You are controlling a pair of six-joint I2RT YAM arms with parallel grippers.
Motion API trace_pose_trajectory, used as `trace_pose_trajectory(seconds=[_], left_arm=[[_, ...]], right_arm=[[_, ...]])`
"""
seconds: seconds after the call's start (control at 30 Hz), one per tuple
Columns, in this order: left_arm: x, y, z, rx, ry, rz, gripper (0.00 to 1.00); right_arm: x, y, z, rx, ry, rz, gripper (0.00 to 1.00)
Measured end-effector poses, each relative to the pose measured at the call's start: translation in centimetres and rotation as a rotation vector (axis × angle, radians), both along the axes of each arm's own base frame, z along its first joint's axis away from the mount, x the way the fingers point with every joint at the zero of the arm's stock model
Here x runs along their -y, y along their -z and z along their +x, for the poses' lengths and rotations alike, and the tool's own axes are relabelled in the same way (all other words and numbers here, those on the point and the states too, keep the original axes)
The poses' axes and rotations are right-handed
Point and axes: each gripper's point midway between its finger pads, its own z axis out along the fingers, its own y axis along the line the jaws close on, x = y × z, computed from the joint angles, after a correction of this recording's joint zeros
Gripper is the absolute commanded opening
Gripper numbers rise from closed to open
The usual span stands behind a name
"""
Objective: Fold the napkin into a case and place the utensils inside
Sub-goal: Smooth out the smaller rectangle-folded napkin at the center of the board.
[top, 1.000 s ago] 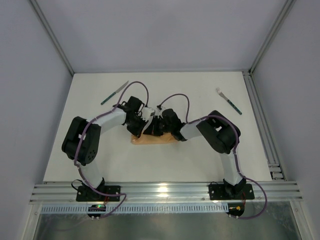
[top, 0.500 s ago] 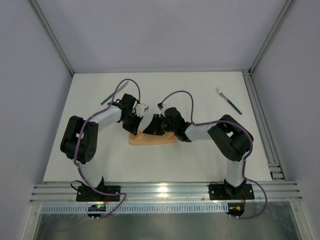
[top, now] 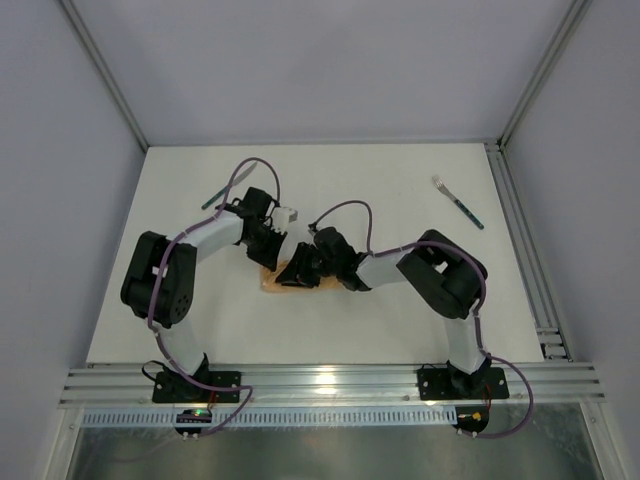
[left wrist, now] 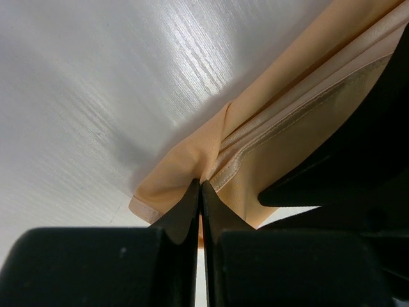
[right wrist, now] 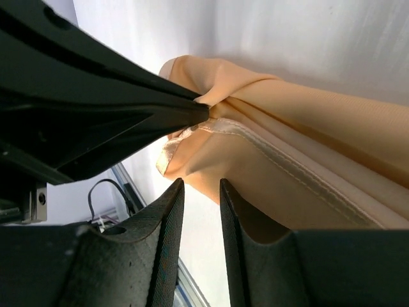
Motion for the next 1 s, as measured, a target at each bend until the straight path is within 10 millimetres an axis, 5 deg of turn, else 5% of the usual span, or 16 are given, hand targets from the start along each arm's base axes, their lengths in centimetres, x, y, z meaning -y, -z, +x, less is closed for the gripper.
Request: trace_pose_trajectory(seconds=[0.6,0.77,1.0], left_arm=[[0.3,-0.2,-0.3,-0.006,-0.006,-0.02,0.0],[0.3,-0.2,-0.4,-0.01,-0.004,-0.025,0.0],[0.3,-0.5,-0.2,-0.002,-0.006,-0.028,0.0]], right_arm=[[-1.4,1.1,1.2,-0.11,0.074,0.061,0.26],[-1.6,1.5,1.7,-0.132,0.094,0.077,0.04],[-1.9,1.8,2.4,-0.164,0.116,0.14,0.04]])
